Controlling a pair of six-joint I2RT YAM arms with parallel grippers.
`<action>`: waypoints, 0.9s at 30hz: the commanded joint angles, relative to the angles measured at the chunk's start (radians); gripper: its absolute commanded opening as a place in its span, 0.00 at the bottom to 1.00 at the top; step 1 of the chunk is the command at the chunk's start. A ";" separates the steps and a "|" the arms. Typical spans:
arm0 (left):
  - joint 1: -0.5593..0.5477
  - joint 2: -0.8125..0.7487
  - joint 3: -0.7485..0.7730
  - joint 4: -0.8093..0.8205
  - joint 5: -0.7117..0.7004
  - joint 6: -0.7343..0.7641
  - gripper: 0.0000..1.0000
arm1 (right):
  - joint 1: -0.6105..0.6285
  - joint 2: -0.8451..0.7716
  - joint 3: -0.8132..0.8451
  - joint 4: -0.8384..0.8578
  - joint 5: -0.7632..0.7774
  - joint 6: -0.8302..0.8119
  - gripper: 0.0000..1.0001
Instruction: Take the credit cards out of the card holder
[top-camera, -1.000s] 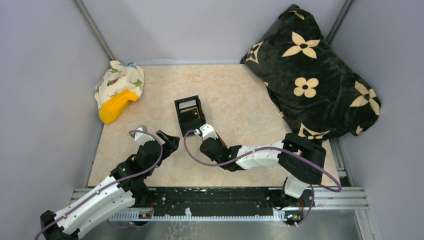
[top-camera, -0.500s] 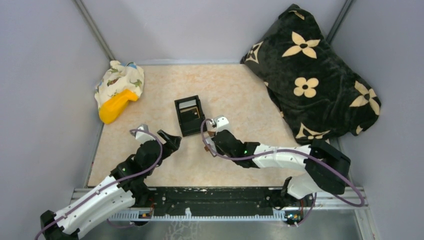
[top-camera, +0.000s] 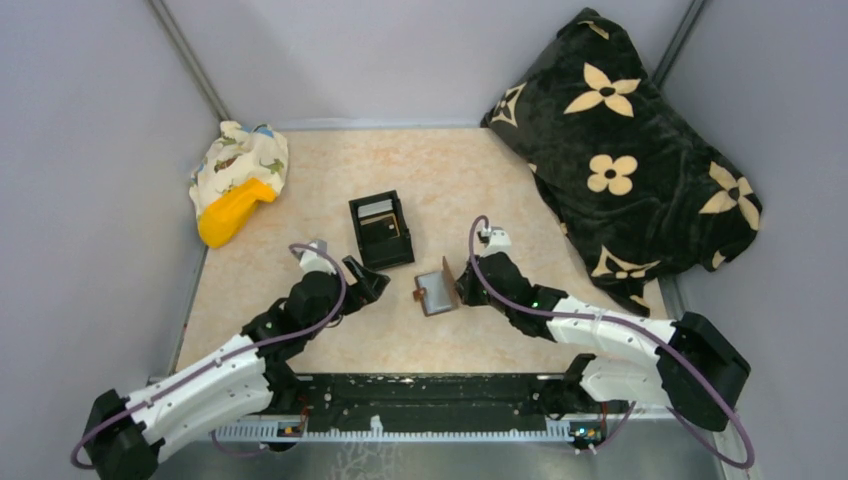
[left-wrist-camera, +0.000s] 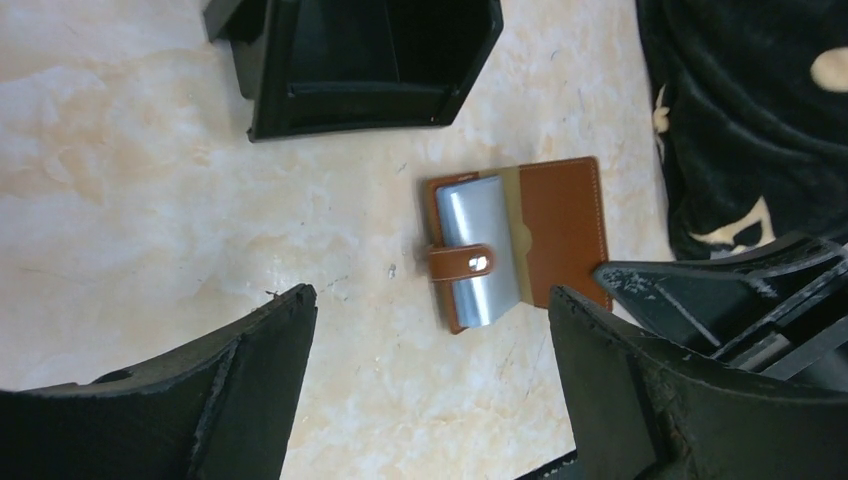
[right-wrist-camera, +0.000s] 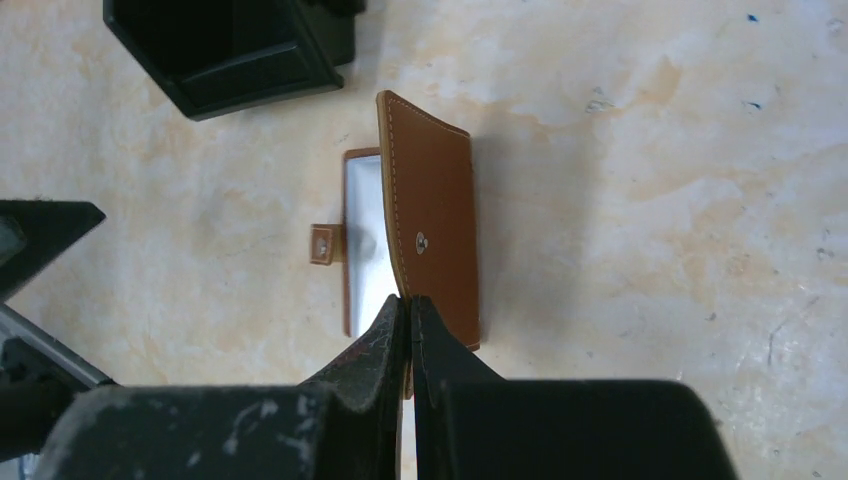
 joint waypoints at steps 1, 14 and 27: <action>-0.006 0.090 0.048 0.113 0.094 0.023 0.91 | -0.055 -0.070 -0.049 0.055 -0.056 0.112 0.00; -0.028 0.197 0.095 0.223 0.137 0.041 0.89 | -0.124 -0.186 -0.182 -0.026 0.024 0.171 0.00; -0.162 0.510 0.260 0.425 0.206 0.064 0.89 | -0.124 -0.187 -0.221 0.001 0.014 0.179 0.00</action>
